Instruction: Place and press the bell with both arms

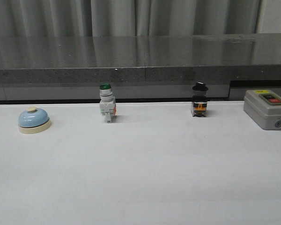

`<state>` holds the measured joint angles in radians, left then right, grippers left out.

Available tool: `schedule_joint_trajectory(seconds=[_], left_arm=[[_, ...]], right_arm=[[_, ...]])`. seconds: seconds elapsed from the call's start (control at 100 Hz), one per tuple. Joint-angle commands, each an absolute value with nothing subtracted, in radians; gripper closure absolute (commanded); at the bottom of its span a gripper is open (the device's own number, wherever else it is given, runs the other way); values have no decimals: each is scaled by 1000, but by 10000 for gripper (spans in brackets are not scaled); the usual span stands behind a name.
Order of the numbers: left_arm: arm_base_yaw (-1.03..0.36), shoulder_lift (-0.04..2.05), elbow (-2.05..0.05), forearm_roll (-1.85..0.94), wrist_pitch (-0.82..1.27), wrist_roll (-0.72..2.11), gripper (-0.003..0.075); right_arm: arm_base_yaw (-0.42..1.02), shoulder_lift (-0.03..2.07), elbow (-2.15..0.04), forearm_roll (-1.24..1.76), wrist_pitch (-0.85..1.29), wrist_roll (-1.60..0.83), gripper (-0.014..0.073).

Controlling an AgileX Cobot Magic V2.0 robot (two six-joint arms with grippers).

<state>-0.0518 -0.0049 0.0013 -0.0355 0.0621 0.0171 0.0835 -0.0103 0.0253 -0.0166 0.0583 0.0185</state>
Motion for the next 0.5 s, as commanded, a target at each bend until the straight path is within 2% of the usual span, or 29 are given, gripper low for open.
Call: schedule_joint_trajectory(seconds=[0.0, 0.49], left_arm=[[-48, -35, 43, -35, -21, 7, 741], [-48, -35, 26, -60, -37, 7, 741]], right_arm=[[78, -28, 12, -16, -27, 10, 654], [78, -28, 12, -16, -27, 10, 654]])
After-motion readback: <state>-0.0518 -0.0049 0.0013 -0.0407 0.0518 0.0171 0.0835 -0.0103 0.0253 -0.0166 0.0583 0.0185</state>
